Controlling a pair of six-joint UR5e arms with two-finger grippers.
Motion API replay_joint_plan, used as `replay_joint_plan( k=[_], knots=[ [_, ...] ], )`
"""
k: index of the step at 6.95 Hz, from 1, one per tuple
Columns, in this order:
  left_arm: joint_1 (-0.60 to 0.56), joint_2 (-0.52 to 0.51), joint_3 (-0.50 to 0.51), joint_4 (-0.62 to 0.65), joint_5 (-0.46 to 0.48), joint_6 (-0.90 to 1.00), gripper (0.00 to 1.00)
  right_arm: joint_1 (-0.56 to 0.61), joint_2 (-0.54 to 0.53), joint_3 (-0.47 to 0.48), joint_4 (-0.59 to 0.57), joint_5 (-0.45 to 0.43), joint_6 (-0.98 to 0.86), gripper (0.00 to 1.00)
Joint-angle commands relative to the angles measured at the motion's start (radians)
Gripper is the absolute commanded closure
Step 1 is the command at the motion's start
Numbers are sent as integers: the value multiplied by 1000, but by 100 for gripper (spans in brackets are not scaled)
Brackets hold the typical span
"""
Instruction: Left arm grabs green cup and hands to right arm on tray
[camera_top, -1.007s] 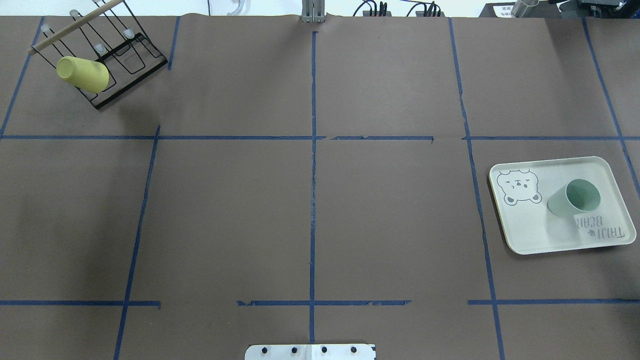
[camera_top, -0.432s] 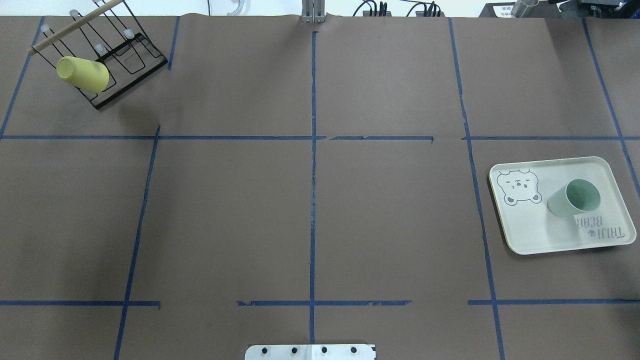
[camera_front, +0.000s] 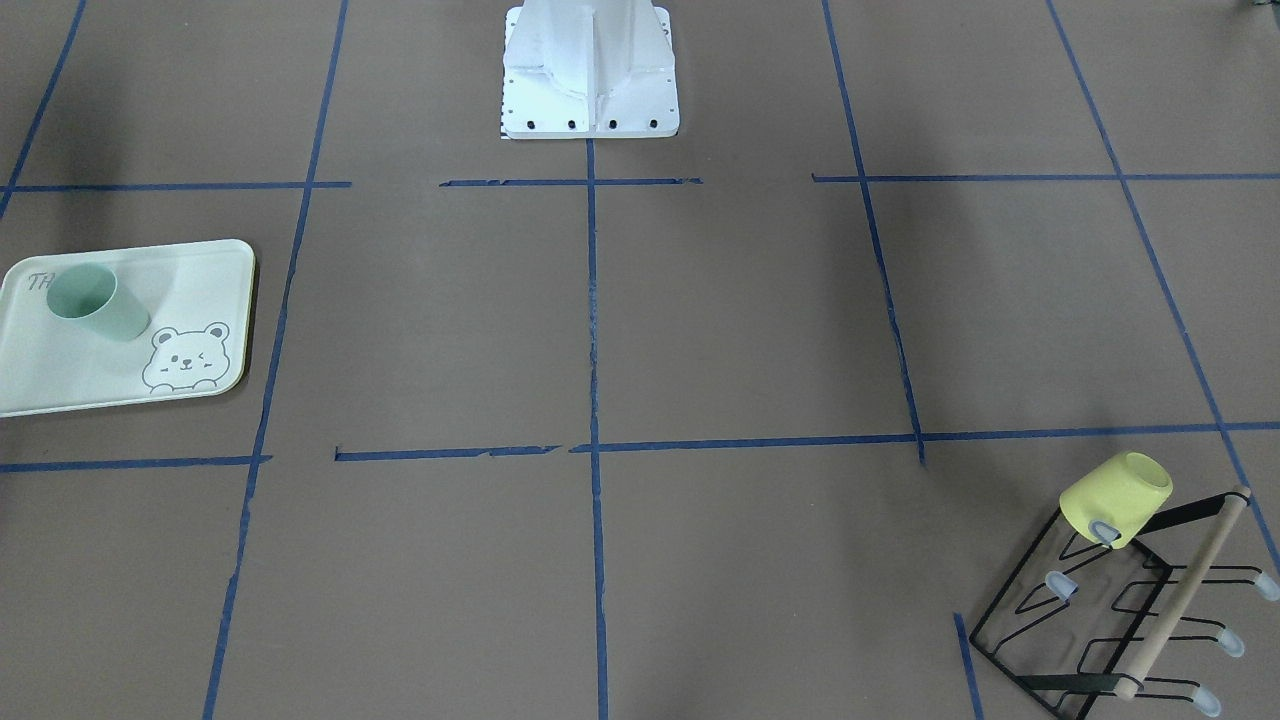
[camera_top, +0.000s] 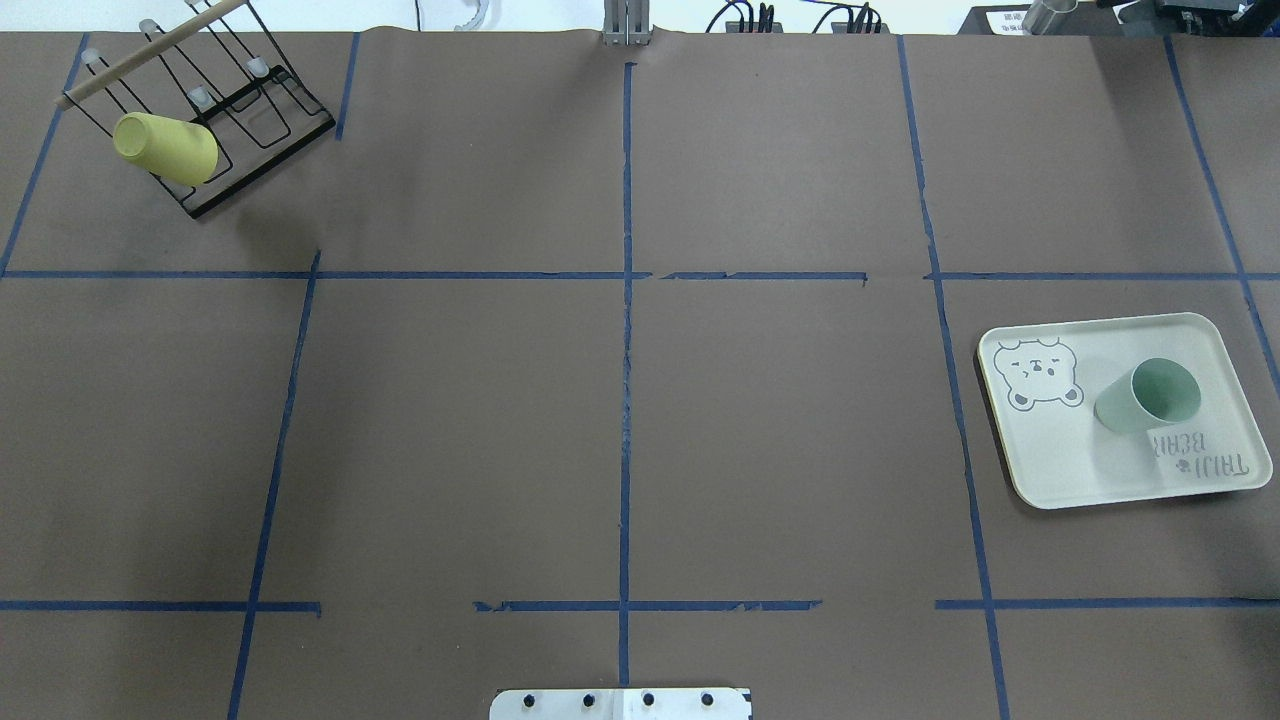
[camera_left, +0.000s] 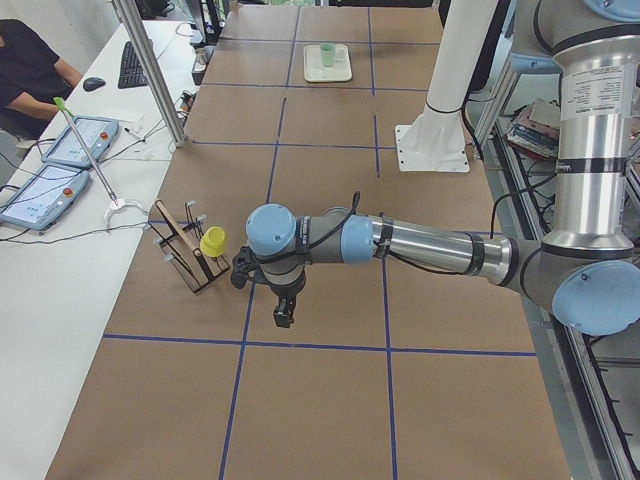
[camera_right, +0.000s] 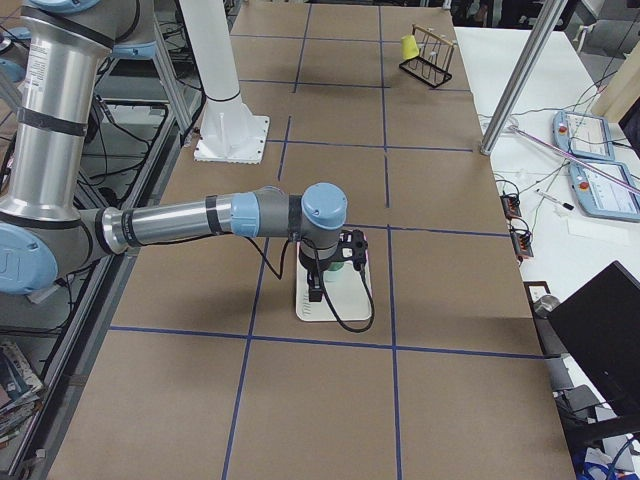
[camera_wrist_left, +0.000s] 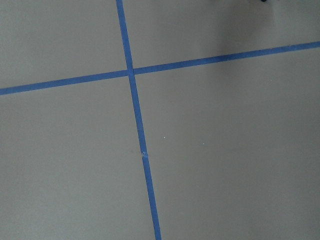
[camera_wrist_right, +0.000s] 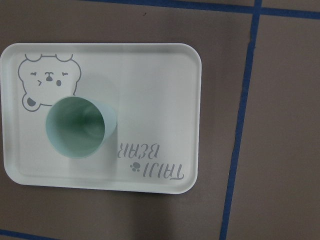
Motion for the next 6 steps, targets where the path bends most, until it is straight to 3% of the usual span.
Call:
replay_joint_plan(
  k=[1, 6],
  knots=[
    [2, 43, -42, 6, 0, -1, 0, -1, 2, 3, 1, -3, 3, 0],
    [6, 58, -62, 6, 75, -25, 0, -3, 2, 14, 24, -3, 6, 0]
  ],
)
